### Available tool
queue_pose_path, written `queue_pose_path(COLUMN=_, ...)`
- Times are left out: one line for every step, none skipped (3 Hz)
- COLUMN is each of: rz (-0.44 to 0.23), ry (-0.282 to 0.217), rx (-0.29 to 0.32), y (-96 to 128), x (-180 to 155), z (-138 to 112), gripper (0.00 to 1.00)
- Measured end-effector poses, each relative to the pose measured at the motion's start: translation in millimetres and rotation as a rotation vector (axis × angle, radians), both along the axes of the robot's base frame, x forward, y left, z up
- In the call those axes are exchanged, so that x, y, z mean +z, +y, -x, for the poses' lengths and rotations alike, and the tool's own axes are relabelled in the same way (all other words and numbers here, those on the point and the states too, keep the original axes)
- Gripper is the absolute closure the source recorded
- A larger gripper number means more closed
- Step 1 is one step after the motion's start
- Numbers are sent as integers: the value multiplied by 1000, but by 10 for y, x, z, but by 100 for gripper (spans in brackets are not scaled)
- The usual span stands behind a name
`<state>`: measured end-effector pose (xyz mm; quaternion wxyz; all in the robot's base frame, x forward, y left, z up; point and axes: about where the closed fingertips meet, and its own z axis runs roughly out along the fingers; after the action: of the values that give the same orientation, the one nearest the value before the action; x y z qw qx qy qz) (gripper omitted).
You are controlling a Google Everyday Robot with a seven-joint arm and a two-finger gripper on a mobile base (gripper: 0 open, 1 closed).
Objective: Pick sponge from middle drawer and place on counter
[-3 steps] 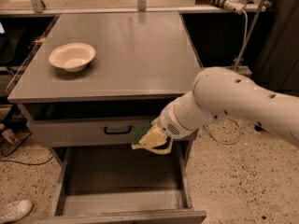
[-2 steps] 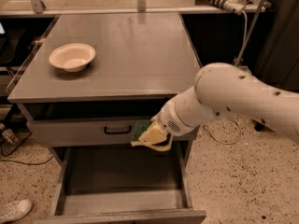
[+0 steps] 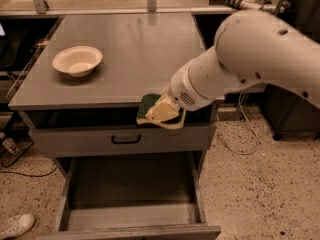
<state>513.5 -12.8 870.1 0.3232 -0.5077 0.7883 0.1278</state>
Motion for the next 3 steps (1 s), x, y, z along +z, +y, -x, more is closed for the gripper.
queue_pose_path(rz=-7, ry=-13, rx=1, y=16, x=83, z=-29, gripper=100)
queue_pose_path(rz=-10, ry=-26, rx=-5, y=24, x=123, z=-71, gripper=100)
queue_pose_path(rz=-34, ry=-48, rx=11, y=144, x=305, z=-303, gripper=100)
